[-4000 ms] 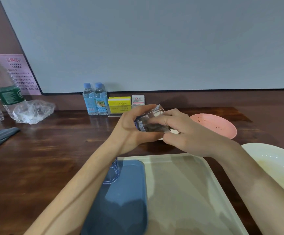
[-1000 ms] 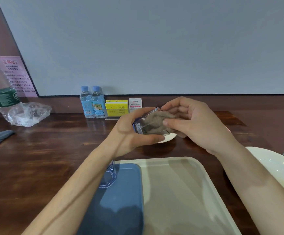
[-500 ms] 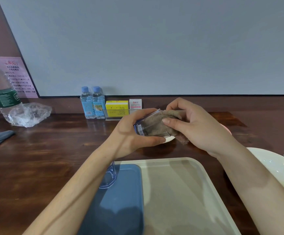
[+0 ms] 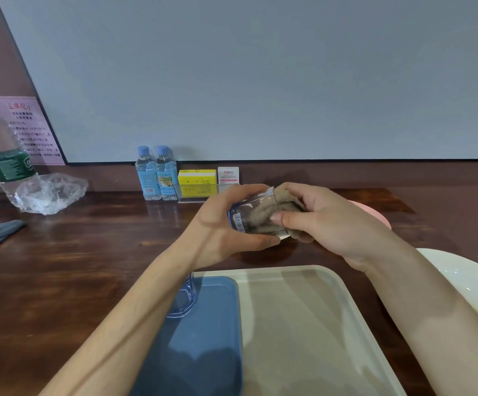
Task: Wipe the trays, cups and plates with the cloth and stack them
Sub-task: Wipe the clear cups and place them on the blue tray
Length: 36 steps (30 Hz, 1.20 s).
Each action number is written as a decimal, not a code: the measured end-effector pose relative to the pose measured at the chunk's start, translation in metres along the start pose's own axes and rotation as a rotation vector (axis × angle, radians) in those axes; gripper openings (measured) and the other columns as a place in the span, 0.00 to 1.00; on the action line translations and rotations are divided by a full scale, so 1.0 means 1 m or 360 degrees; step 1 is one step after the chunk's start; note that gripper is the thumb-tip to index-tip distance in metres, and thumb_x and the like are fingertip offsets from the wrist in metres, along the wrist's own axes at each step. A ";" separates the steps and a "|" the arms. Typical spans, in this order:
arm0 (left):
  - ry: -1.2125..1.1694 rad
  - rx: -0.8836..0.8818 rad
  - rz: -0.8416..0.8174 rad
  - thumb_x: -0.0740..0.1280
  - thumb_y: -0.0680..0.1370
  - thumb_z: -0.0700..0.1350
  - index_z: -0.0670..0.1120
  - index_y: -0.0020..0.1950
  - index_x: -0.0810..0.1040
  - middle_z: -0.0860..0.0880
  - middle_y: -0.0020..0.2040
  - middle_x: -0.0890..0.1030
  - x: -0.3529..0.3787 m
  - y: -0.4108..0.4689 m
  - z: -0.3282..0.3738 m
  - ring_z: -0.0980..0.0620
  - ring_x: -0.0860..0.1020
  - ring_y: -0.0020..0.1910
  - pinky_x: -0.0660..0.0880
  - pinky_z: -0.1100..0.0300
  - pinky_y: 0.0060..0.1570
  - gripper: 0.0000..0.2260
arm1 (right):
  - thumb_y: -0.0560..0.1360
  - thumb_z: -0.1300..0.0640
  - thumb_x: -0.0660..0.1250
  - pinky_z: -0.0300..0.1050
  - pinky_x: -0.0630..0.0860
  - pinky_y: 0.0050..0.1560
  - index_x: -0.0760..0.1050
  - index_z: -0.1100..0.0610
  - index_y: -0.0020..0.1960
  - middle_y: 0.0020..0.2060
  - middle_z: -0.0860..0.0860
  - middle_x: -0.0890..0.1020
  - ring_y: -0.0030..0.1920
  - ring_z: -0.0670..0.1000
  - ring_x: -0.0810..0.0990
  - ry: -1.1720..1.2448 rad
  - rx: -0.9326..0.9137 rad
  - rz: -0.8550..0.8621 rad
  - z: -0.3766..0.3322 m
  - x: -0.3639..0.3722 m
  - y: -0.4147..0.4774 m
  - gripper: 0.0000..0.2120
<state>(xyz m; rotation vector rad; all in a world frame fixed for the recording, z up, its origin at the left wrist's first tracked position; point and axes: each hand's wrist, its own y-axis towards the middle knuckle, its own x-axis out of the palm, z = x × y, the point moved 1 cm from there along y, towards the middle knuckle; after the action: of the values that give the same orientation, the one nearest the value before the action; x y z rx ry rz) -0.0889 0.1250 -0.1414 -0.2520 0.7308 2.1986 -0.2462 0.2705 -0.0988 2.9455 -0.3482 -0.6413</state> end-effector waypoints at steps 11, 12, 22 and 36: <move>0.0111 0.0014 -0.0036 0.87 0.65 0.50 0.58 0.72 0.79 0.54 0.66 0.84 -0.003 -0.001 0.001 0.52 0.83 0.64 0.79 0.47 0.68 0.36 | 0.79 0.54 0.60 0.47 0.68 0.42 0.75 0.65 0.70 0.49 0.62 0.79 0.45 0.55 0.71 0.0331 0.0121 -0.0410 -0.004 -0.005 -0.004 0.24; 0.0136 0.0012 -0.0051 0.87 0.65 0.51 0.59 0.72 0.79 0.54 0.66 0.83 -0.004 -0.001 0.002 0.52 0.83 0.64 0.79 0.48 0.68 0.36 | 0.81 0.53 0.61 0.47 0.70 0.45 0.78 0.63 0.67 0.51 0.66 0.79 0.46 0.56 0.72 0.0174 0.0093 -0.0404 -0.006 -0.006 -0.005 0.20; 0.0143 0.0050 -0.0011 0.87 0.66 0.43 0.56 0.69 0.80 0.58 0.57 0.87 -0.008 -0.001 0.002 0.60 0.85 0.55 0.78 0.67 0.54 0.34 | 0.86 0.52 0.65 0.53 0.76 0.50 0.82 0.53 0.58 0.42 0.57 0.78 0.41 0.50 0.76 -0.0328 -0.0142 -0.0318 0.002 0.005 -0.003 0.08; -0.0081 -0.0039 0.0008 0.84 0.70 0.53 0.63 0.78 0.68 0.53 0.66 0.78 -0.003 0.002 0.000 0.52 0.83 0.62 0.82 0.58 0.59 0.41 | 0.82 0.59 0.71 0.31 0.75 0.45 0.84 0.49 0.62 0.43 0.36 0.86 0.43 0.37 0.82 0.0046 -0.0209 0.0169 0.019 0.017 0.008 0.11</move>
<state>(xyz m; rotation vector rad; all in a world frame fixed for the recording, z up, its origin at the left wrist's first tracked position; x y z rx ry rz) -0.0883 0.1222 -0.1392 -0.2062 0.6777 2.2117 -0.2408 0.2576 -0.1220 2.7872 -0.4389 -0.5839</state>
